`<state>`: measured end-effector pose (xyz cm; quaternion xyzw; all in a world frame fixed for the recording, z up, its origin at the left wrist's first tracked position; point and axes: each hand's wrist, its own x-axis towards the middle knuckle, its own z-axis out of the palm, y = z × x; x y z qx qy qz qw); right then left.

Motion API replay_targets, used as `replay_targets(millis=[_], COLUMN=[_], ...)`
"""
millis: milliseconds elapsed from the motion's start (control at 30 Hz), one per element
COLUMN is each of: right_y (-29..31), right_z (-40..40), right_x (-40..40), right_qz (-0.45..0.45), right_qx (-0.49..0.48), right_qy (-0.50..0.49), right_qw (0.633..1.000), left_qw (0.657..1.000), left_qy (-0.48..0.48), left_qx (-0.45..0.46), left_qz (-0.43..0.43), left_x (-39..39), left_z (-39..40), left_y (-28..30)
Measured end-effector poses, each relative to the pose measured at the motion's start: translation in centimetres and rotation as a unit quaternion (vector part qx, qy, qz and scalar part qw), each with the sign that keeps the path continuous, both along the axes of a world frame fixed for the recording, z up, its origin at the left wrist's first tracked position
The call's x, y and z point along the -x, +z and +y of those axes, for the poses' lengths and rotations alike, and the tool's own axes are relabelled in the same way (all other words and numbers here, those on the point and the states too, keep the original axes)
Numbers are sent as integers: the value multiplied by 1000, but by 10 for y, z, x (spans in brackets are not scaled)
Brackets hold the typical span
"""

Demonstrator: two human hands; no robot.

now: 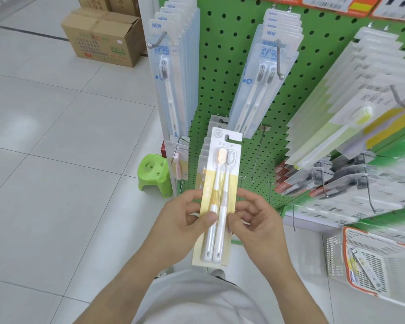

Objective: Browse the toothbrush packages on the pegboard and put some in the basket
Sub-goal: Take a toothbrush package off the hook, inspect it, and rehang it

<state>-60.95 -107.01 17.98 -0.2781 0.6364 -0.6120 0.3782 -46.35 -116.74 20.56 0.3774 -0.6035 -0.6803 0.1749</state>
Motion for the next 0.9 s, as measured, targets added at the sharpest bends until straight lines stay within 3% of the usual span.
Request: replay_targets(millis=[100,333,500,733,900], right_y=[1,-1,1,-5,-6], right_z=[2,2,8,9,15], right_x=[2,4,14,13,14], right_qz=[24,21,32,57,63], right_qx=[-10,0,-43,-13,-12], right_qy=[45,41,154,92,112], right_qw=[999,999,987,994,992], left_qw=[1000,998,994,998,998], left_qy=[20,22,86,-48,-41], left_qx=[7,29,23,42,52], left_qz=[14,52,64,-15,-19], left_x=[0,0,1,-6,-5], left_z=[0,2,3,3,7], left_y=[-1,-3,-6,-1,-7])
